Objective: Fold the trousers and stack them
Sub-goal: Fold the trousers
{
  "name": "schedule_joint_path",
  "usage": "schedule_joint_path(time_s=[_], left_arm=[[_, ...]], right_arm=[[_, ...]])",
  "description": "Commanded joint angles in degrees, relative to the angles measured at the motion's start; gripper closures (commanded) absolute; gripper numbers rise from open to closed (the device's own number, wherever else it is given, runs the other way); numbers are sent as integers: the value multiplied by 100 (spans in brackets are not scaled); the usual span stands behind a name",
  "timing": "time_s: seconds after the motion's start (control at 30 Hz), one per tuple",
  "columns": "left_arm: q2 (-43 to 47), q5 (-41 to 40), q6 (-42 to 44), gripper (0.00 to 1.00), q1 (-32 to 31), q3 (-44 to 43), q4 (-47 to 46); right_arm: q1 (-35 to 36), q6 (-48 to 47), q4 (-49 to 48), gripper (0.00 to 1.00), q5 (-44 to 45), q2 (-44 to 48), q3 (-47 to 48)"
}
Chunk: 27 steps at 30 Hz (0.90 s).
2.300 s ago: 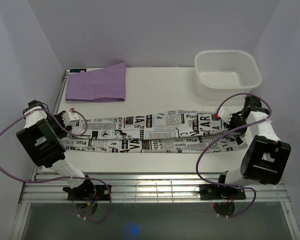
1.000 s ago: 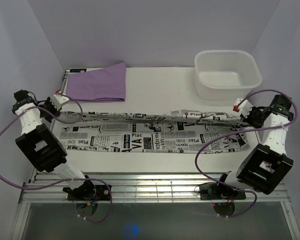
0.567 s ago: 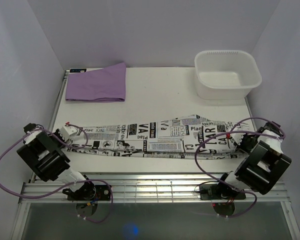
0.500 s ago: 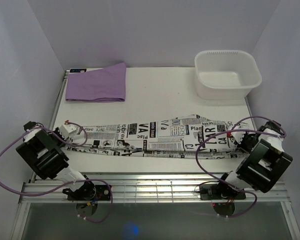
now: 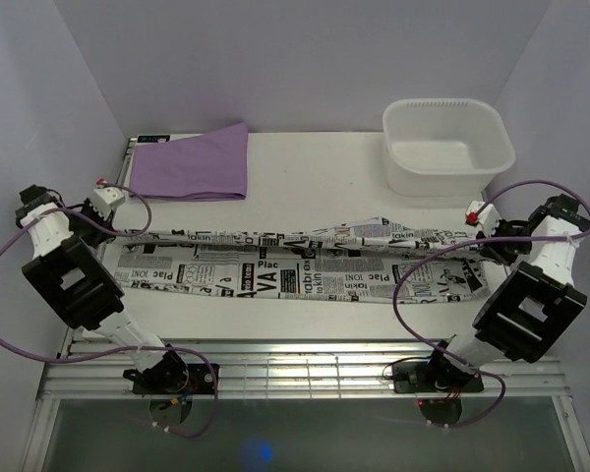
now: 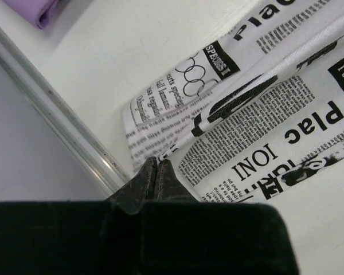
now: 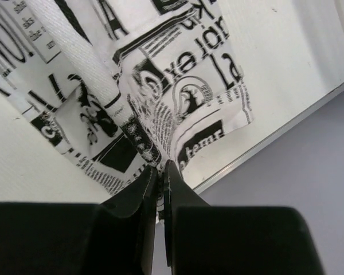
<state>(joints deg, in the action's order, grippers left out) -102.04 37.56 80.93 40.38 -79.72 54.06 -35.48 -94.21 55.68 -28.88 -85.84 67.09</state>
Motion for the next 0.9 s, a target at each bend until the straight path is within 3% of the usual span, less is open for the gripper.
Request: schedule_joint_path(time_s=[0.0, 0.1, 0.23, 0.33, 0.57, 0.63, 0.67, 0.7, 0.73, 0.77, 0.8, 0.83, 0.87], left_arm=[[316, -478, 395, 100, 575, -501, -371], [369, -741, 809, 100, 681, 87, -493], [273, -1215, 977, 100, 690, 1124, -1090], [89, -1663, 1030, 100, 690, 1862, -1696], [-202, -1831, 653, 100, 638, 1900, -1943], [-185, -1814, 626, 90, 655, 1707, -1839], [-150, -1709, 652, 84, 673, 1610, -1533], [-19, -1560, 766, 64, 716, 1496, -1339], [78, -1420, 810, 56, 734, 1399, -1163], [209, -1105, 828, 45, 743, 1207, -822], [472, -919, 968, 41, 778, 1109, -601], [614, -708, 1091, 31, 796, 1004, -346], [737, -384, 1205, 27, 805, 820, 135]], right_arm=[[-555, -789, -163, 92, 735, 418, -175], [-749, -1273, -469, 92, 998, 683, -827], [-749, -1310, -1216, 92, 1297, 578, -1898], [-749, -1275, -1735, 92, 1490, 368, -2156], [-749, -906, -2009, 92, 1544, 59, -1998], [-741, -906, -1912, 91, 1535, 85, -1928], [-749, -888, -1842, 79, 1517, 103, -1876], [-741, -871, -1633, 68, 1482, 138, -1718], [-749, -827, -1474, 55, 1326, 164, -1595], [-741, -774, -1264, 32, 1211, 190, -1437], [-749, -748, -1027, 19, 1062, 226, -1253], [-749, -765, -763, 8, 738, 313, -833], [-741, -791, -160, 2, 535, 357, -603]])
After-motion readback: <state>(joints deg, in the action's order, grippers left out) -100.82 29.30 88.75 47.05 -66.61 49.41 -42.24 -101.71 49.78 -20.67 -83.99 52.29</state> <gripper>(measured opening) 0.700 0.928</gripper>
